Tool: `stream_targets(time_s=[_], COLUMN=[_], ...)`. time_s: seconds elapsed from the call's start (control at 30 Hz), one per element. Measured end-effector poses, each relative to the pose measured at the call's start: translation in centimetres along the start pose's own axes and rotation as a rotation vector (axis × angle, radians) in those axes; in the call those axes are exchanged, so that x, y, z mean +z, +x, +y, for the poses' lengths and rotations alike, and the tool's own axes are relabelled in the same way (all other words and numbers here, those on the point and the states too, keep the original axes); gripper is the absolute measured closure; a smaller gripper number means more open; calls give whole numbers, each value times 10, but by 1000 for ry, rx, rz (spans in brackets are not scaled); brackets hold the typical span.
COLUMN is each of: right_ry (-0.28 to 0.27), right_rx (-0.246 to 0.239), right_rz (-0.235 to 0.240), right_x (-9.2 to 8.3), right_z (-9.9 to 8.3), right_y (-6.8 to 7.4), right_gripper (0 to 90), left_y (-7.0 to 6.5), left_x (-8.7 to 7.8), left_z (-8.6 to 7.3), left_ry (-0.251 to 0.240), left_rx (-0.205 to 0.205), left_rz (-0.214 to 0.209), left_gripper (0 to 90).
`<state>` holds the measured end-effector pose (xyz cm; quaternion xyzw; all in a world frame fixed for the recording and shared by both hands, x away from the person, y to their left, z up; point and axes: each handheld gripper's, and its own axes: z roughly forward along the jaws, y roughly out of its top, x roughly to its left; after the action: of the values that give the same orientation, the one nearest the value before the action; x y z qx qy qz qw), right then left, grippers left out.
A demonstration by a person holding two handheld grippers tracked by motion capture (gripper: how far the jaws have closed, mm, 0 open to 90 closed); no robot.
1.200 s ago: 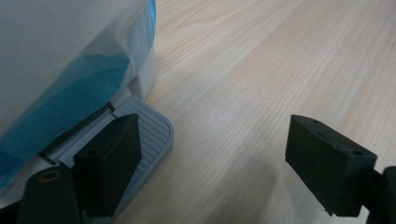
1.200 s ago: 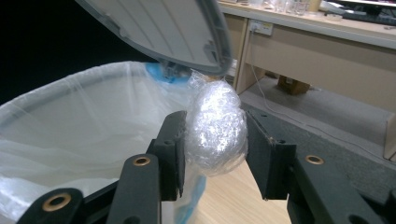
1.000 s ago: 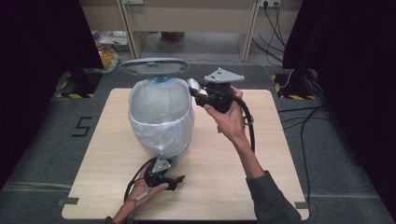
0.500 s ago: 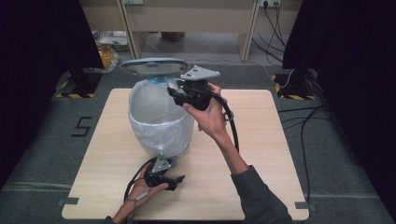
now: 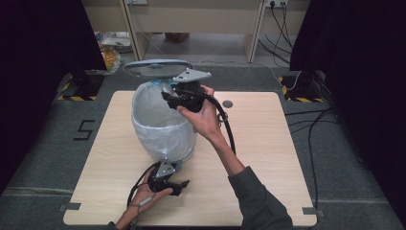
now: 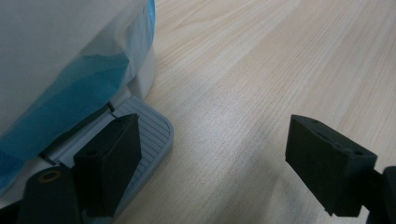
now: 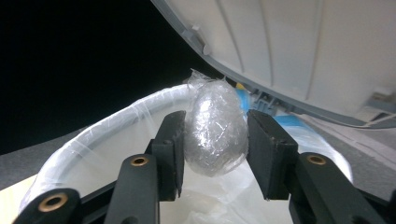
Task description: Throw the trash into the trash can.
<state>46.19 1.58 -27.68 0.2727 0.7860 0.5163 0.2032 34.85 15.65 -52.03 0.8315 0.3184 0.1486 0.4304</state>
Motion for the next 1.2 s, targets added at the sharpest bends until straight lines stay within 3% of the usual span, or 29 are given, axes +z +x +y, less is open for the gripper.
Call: stream_targets(time_s=[0.1, 0.23, 0.5, 1.03, 1.2], right_ry=[-3, -8, 1, -27, -33], right_rx=[4, 12, -10, 23, 21], right_rz=[6, 17, -9, -70, -126], right_x=[4, 8, 0, -42, -64], right_z=[-1, 1, -5, -24, -38], right_y=[1, 5, 9, -18, -33], right_gripper=[541, 417, 362, 308, 292], left_y=[0, 0, 1, 0, 0], left_x=[0, 0, 0, 0, 0], left_z=[0, 0, 0, 0, 0], left_ry=[0, 1, 0, 2, 1], left_rx=[0, 2, 4, 7, 8], left_rz=[-1, -2, -7, -3, 0], left_gripper=[177, 177, 177, 177, 177])
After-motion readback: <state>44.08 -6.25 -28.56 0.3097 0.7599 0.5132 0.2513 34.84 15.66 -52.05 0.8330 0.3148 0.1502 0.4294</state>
